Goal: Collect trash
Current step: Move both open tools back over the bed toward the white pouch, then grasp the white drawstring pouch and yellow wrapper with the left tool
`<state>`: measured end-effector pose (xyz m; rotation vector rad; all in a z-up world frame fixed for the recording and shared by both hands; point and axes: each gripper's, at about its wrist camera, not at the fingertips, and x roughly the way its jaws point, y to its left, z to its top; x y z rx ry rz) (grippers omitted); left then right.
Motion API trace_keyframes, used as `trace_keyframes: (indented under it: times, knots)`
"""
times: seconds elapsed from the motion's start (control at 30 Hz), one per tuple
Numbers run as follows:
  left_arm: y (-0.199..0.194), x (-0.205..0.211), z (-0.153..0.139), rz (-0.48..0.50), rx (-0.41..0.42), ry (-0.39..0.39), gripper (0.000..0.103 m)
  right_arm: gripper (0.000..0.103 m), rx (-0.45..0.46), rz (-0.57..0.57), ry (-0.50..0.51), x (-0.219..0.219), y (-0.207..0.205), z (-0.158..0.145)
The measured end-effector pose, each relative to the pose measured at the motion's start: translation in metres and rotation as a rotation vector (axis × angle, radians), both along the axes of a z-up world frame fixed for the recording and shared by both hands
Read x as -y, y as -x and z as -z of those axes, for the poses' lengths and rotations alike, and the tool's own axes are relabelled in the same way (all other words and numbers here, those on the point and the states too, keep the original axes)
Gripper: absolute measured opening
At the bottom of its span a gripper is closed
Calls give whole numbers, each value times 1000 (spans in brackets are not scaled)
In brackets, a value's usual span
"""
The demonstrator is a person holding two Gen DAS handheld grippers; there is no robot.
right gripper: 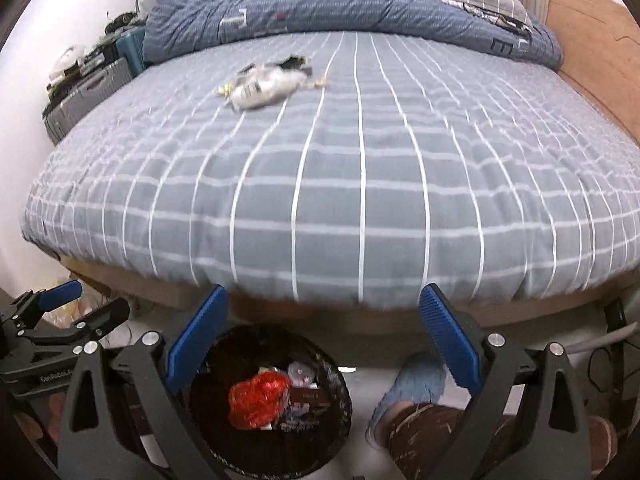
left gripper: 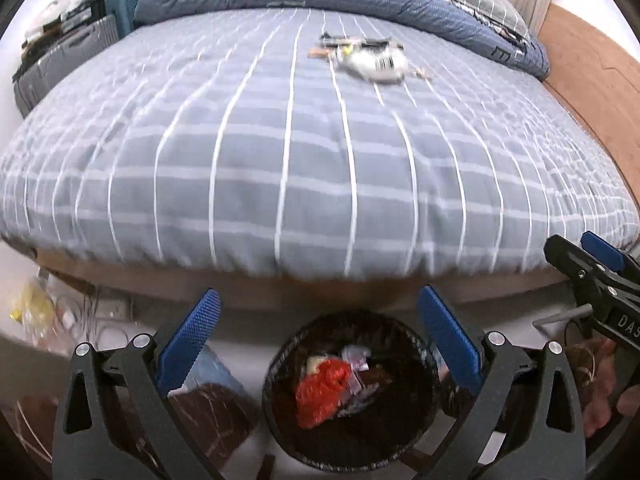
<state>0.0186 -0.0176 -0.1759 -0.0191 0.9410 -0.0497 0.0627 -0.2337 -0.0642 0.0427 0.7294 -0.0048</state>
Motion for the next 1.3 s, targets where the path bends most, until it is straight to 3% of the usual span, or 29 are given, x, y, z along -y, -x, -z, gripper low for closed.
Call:
trace_keyframes:
  times: [0.3,0.5,0.8,1.03,1.3]
  knots:
    - [-78,-4,-36,-22,77,10,97,92,80,-4,40,14,-46,-46]
    - [-146,12,-44,-8,90,24,97,92,96,-9,48,33,-87,-62]
    - [-243,45,-33,15,91,30,97,92,47,-33,76,56,-146,-40]
    - [-285,63,-18,36,82,42,97,92,17,-53,67,62,-162,-19]
    - [-298,68,-3,50,36,83,66,92,13,-55,60,64,-162,-16]
